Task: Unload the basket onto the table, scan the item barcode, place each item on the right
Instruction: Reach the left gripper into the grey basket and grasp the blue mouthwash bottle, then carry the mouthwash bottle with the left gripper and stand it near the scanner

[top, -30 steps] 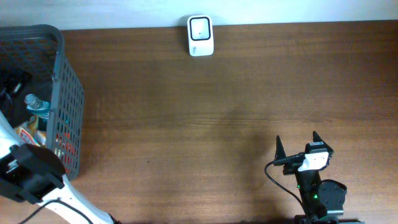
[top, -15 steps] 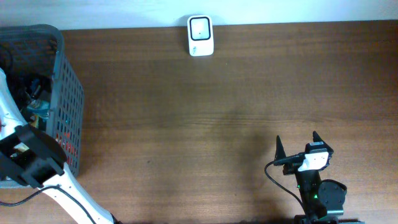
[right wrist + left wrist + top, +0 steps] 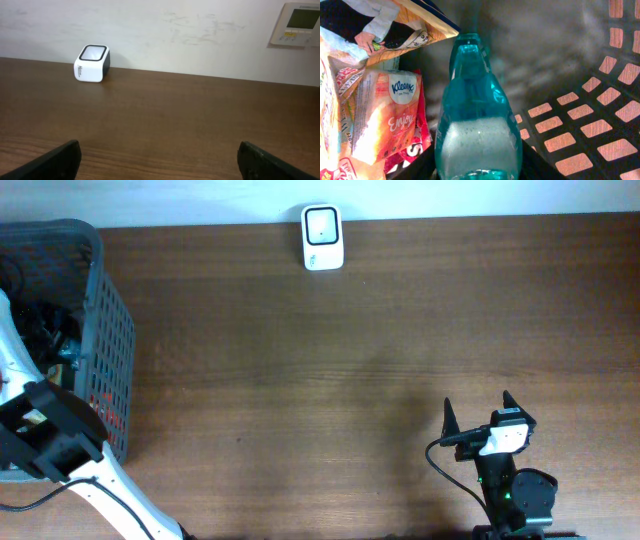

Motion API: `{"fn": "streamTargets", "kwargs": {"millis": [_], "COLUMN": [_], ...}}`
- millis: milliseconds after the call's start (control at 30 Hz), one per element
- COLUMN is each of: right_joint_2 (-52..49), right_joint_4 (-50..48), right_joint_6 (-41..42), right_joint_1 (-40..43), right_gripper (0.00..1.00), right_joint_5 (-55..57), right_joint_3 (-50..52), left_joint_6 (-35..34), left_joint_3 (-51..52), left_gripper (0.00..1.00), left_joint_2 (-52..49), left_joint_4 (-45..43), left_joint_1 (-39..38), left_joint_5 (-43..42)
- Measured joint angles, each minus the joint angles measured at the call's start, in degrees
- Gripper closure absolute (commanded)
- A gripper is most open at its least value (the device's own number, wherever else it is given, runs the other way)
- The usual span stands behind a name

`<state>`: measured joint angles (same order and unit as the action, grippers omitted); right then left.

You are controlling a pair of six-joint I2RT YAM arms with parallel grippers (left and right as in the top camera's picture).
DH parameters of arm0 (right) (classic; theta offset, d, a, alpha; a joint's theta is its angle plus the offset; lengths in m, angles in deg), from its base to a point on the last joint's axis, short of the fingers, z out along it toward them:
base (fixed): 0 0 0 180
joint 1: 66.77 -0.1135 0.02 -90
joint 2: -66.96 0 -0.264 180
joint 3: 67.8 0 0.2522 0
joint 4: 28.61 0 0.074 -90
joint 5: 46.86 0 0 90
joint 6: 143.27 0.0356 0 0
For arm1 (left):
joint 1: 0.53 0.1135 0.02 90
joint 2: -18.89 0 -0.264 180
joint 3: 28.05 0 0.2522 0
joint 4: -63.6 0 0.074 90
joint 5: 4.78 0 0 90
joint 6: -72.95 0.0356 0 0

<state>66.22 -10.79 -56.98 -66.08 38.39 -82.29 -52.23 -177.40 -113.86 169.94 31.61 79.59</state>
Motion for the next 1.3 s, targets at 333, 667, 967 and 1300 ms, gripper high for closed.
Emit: {"fn": "streamTargets", "kwargs": {"millis": [333,667,967,1300], "right_joint_2": [0.0,0.0,0.0,0.0], "right_joint_4": [0.0,0.0,0.0,0.0], "right_joint_6": [0.0,0.0,0.0,0.0], "right_joint_1": [0.0,0.0,0.0,0.0], "right_gripper": [0.02,0.02,0.02,0.02], "right_joint_5": [0.0,0.0,0.0,0.0], "right_joint_3": [0.0,0.0,0.0,0.0], "left_joint_6": [0.2,4.2,4.1,4.1], "left_joint_3": [-5.0,-31.7,-38.0,-37.1], "left_gripper": [0.76,0.73,0.72,0.7], "left_joint_2": [-0.2,3.3,24.0,8.1], "left_joint_4": [2.3,4.5,3.3,1.0], "left_joint_1": [0.0,0.1,-6.9,-42.0], "left_joint_5": [0.0,-0.4,-10.7,-9.2]}}
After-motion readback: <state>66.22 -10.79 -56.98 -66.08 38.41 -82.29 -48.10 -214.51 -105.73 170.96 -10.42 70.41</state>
